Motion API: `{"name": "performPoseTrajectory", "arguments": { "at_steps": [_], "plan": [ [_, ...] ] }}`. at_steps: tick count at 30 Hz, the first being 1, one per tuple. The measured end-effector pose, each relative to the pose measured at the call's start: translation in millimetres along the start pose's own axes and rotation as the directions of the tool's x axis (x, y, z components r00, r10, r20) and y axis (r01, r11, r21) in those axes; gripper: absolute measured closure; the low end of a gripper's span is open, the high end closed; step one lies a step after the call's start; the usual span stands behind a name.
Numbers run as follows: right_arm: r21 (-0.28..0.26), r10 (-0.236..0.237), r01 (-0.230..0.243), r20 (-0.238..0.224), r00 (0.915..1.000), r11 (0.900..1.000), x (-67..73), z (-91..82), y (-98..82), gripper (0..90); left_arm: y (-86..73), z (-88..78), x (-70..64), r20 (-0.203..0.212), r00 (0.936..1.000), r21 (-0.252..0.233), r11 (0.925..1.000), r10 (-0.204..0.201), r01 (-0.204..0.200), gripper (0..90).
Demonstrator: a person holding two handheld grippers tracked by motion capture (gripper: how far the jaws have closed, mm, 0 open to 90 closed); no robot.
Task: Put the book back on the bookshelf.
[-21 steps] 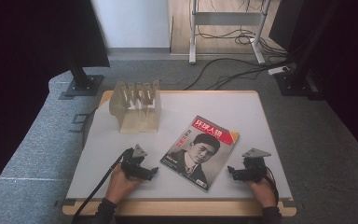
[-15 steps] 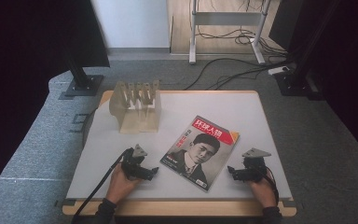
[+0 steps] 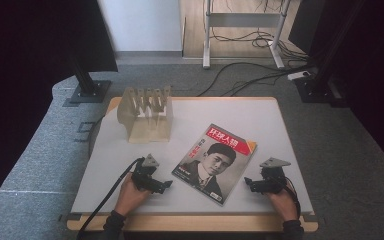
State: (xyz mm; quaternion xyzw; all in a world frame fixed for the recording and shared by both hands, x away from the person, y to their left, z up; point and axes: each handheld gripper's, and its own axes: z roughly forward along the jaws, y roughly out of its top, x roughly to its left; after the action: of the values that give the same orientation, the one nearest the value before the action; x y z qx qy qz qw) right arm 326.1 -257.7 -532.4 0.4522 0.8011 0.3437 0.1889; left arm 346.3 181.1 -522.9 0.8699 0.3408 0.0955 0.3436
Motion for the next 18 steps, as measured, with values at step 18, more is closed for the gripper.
{"name": "performPoseTrajectory", "arguments": {
  "at_steps": [18],
  "plan": [
    [-0.031,-0.04,0.04,-0.008,0.9992,0.999,-1.7,-2.9,27.3,0.5,26.7,1.8,-4.1,0.006,0.9963,0.0,0.9963,0.086,-0.086,0.0]
  ]
}}
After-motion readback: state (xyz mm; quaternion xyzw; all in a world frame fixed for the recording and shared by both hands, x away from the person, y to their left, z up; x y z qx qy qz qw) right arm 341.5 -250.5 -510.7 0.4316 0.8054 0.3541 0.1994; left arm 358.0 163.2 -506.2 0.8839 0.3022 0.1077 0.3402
